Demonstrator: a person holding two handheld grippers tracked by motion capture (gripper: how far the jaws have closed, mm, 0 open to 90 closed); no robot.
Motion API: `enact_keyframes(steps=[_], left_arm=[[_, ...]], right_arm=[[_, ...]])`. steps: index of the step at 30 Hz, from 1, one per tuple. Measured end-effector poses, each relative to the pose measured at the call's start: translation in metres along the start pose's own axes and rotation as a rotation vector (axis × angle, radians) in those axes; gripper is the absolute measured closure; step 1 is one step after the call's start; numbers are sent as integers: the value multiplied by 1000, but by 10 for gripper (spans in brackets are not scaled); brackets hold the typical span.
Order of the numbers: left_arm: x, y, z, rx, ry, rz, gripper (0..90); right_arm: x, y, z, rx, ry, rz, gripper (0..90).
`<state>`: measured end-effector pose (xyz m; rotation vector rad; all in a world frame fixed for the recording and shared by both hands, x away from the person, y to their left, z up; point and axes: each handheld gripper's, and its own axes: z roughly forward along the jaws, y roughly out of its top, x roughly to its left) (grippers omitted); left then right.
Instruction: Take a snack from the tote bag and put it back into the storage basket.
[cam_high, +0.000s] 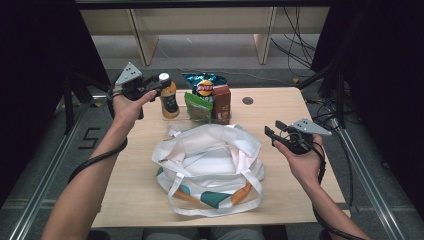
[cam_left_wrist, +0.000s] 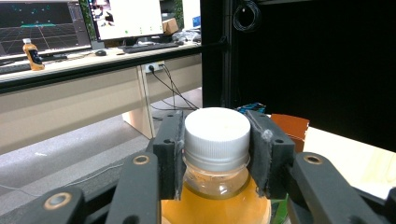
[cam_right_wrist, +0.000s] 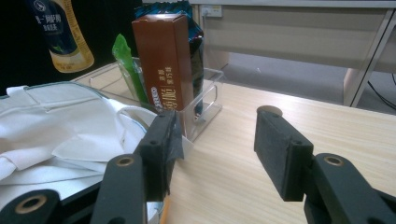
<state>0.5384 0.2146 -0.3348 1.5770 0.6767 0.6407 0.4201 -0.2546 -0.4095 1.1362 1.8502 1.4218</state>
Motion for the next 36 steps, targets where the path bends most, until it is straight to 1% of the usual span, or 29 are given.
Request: enact_keyframes(steps=[1,4,6,9,12,15,16,17,18,21,25,26,27,32,33,36], left_arm=[[1,0,0,-1,0,-1,589],[2,-1,2,0,-1,-3,588],[4,-1,2,3,3,-7,588],[6,-1,3,-1,0,-16,588],[8,0,3,3,2,-12,588],[8,1,4,6,1,-7,588],[8,1,5,5,1,-7,588],[8,1,5,2,1,-10,588],[8,1,6,-1,-1,-13,588],[9,1,7,3,-2,-11,588],[10,0,9,9,-4,-11,588],[11,-1,9,9,-5,-9,588],[11,-1,9,8,-6,-9,588],[12,-3,11,14,-11,-10,588],[12,-4,11,16,-13,-7,588],[13,-5,12,19,-11,-9,588]], right_arm=[[0,0,0,-1,7,1,496],[0,0,0,2,7,1,496],[-1,0,1,0,11,-10,496],[-1,0,1,3,12,-4,496],[-2,1,1,1,10,-14,496],[-2,0,1,1,12,-14,496],[-1,0,1,4,10,-5,496],[-2,0,1,7,10,-14,496],[-1,0,1,6,15,-5,496],[-2,0,1,5,11,-19,496],[-1,0,1,5,10,-14,496],[1,-1,1,11,7,2,497],[0,-1,1,8,16,1,496],[1,-1,2,0,11,1,496],[0,-1,2,3,8,-14,496],[-1,-1,2,5,11,-11,496]])
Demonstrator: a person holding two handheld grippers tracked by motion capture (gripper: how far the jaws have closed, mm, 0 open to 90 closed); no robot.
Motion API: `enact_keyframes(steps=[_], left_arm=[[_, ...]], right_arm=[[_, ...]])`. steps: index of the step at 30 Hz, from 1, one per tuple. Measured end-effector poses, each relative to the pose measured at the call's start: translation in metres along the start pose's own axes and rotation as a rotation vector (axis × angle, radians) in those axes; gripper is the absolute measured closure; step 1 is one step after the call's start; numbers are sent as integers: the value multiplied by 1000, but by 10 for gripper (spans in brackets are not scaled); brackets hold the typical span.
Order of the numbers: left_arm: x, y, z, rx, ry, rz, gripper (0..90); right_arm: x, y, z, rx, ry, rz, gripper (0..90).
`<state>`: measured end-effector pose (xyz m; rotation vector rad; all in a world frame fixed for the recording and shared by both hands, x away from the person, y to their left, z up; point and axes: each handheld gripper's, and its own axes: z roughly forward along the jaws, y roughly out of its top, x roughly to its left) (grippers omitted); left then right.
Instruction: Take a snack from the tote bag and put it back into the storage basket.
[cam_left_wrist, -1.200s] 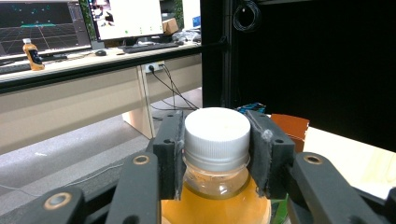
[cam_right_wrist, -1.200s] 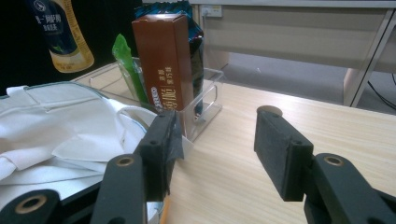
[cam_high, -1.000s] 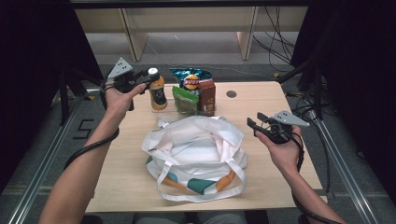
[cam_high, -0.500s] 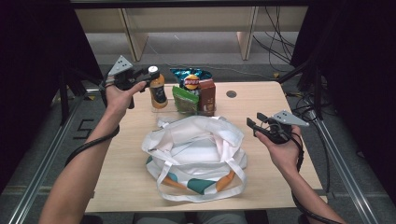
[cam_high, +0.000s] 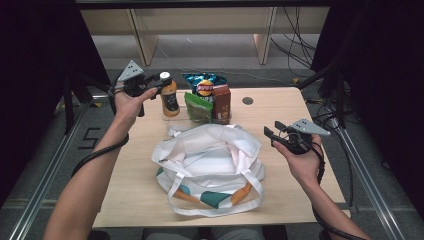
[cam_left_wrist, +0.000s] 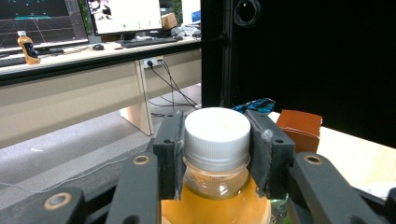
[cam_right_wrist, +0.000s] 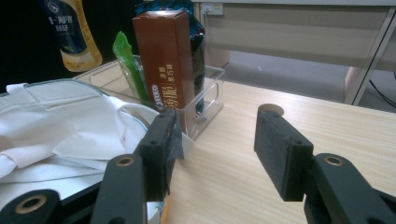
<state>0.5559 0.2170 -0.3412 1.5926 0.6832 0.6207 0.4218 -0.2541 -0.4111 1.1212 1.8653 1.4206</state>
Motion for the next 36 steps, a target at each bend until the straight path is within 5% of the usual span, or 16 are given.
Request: enact_keyframes(steps=[36], left_arm=[[4,-12,11,47,59,-22,588]], right_arm=[[-1,0,0,6,-3,-3,495]])
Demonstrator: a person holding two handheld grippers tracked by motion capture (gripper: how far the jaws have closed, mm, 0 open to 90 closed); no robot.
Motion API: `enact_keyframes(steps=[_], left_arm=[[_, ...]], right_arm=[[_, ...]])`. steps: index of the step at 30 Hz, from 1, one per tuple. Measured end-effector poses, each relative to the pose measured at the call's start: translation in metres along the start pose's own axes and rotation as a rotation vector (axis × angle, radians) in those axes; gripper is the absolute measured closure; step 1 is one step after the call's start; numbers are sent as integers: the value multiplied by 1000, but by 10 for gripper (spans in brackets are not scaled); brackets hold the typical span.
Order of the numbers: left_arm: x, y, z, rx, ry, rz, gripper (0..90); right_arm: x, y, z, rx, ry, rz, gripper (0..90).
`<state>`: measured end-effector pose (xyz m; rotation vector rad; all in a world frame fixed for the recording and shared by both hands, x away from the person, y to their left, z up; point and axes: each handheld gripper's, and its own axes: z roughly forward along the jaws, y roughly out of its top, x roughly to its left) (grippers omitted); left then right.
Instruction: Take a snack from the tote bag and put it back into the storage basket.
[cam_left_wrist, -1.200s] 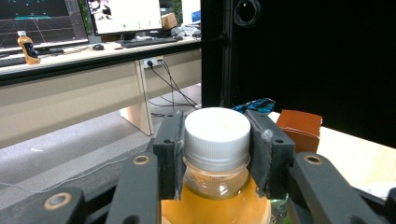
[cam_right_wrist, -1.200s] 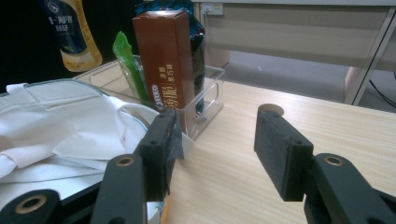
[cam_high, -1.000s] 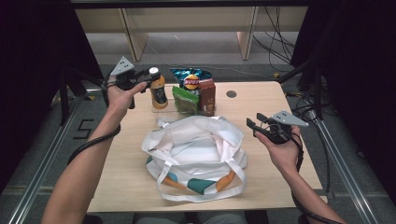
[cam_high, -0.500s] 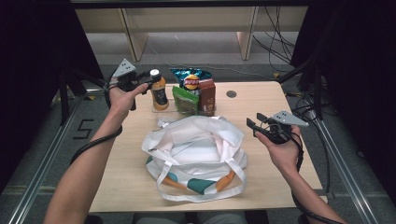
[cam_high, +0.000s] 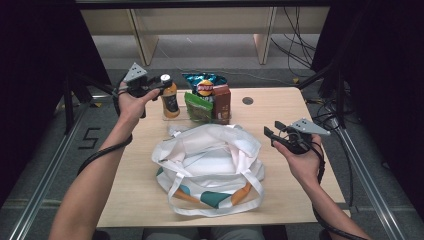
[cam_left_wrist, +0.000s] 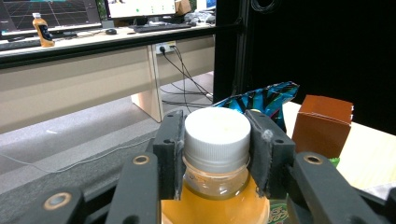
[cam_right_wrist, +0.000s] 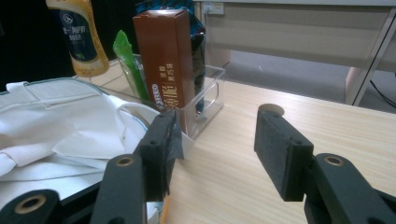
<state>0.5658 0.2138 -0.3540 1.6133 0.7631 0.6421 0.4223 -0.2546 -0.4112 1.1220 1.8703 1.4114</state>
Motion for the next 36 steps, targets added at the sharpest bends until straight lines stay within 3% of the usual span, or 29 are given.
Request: enact_keyframes(steps=[9,10,11,18,19,34,36], left_arm=[[2,-2,1,7,1,-1,588],[2,-2,1,8,0,0,587],[2,-2,2,9,0,0,588],[3,-5,4,15,-3,-1,588],[3,-6,4,15,-3,-3,588],[4,-12,5,30,2,-7,588],[4,-13,5,31,3,-3,588]], right_arm=[[0,0,0,0,4,0,495],[2,0,0,4,4,18,495],[0,0,0,-2,5,-1,495],[0,0,0,-1,5,0,495],[2,0,-1,6,6,22,495],[0,0,0,0,7,0,495],[2,0,0,5,6,16,494]])
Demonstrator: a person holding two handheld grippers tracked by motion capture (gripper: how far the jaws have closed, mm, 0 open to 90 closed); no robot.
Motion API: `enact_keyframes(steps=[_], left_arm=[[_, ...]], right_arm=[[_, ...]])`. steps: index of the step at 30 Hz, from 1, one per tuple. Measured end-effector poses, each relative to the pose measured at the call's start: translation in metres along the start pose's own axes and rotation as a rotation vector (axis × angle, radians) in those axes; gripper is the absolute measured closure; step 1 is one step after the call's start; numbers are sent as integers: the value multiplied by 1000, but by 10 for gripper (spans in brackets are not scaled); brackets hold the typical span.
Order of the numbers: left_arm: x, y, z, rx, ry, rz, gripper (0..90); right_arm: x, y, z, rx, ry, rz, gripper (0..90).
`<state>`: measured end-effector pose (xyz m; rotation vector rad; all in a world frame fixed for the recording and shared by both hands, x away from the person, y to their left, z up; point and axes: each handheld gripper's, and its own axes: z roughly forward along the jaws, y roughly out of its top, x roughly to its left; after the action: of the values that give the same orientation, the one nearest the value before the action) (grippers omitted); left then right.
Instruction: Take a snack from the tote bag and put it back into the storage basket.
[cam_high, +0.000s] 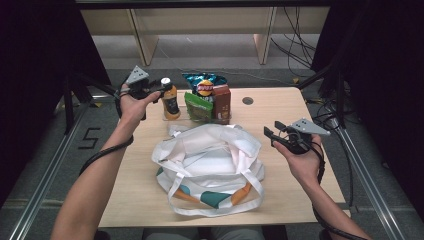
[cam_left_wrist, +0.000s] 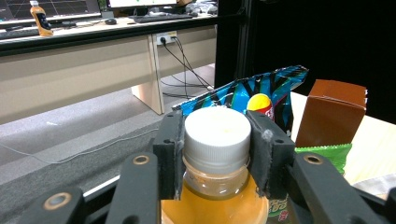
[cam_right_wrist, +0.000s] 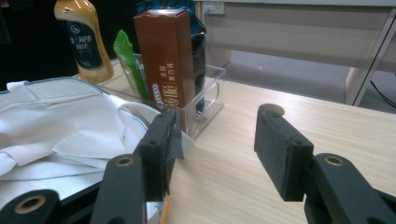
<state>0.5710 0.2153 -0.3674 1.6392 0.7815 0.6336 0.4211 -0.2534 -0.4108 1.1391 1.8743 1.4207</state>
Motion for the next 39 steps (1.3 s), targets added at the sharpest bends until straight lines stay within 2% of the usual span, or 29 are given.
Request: enact_keyframes(steps=[3,5,21,23,24,25,28,29,30,32,35,36,37,39], left_arm=[[0,-1,0,5,2,-4,588],[0,-1,0,6,4,-3,588],[1,-6,3,24,7,-10,588],[1,-7,4,31,8,-10,588],[1,-8,4,38,10,-8,588],[1,-8,4,39,11,-6,587],[1,-10,5,41,11,-13,587],[1,-11,5,44,13,-13,587],[1,-11,6,43,13,-15,588],[1,-11,6,44,14,-16,588],[2,-12,6,49,15,-17,587],[2,-12,6,53,16,-17,587],[2,-13,7,54,16,-17,587],[2,-14,7,54,18,-19,587]], right_arm=[[0,0,0,1,1,2,495],[-1,0,1,-6,0,-17,495],[0,0,1,-1,3,-5,495],[-2,0,1,-7,-5,-30,495],[-2,0,1,-6,-7,-26,495],[0,0,1,3,-2,-3,495],[1,-1,1,3,-2,0,495],[-1,0,1,1,0,-27,494],[-2,0,1,-4,0,-29,494],[0,0,1,2,-2,-5,495],[0,-1,2,-1,9,-4,494],[0,-1,1,6,-3,0,494],[-1,-1,2,-11,-4,-19,495],[-1,0,1,1,-2,-29,495]])
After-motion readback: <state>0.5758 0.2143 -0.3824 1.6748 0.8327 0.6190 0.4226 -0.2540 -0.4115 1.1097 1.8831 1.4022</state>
